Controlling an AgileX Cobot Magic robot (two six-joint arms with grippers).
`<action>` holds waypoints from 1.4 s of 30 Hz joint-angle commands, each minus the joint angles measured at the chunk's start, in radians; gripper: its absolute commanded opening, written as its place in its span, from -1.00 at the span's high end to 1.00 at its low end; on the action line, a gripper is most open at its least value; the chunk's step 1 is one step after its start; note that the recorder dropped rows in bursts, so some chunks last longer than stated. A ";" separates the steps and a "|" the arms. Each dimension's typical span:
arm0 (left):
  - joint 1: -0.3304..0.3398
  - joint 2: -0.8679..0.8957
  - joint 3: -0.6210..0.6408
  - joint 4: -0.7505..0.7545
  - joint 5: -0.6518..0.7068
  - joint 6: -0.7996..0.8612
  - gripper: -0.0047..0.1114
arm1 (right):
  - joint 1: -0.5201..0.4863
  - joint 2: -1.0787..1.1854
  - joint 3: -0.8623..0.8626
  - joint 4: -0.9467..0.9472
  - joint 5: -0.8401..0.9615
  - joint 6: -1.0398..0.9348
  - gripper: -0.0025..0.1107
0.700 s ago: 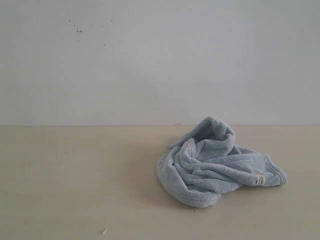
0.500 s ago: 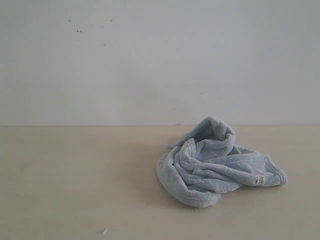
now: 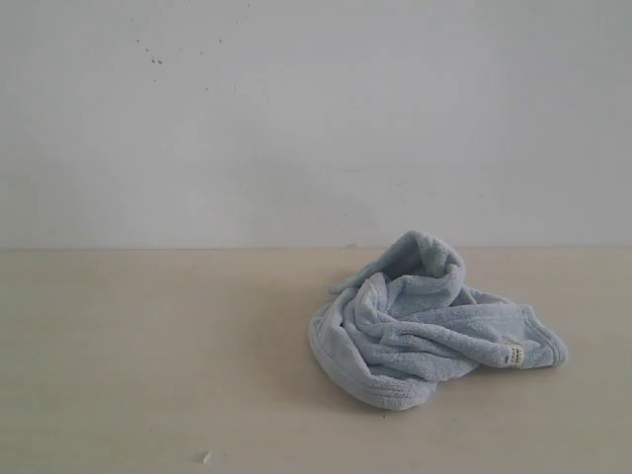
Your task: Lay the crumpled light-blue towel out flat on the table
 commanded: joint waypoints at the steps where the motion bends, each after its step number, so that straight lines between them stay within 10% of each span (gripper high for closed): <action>1: 0.003 -0.001 0.004 -0.008 0.001 0.003 0.69 | 0.001 -0.005 -0.001 -0.004 -0.010 -0.001 0.94; 31: 0.003 -0.001 0.004 -0.008 0.001 0.003 0.69 | 0.001 -0.005 -0.001 -0.004 -0.017 -0.001 0.94; 42: 0.003 -0.001 0.004 -0.008 0.001 0.003 0.69 | 0.001 -0.005 -0.001 0.019 -0.304 0.213 0.94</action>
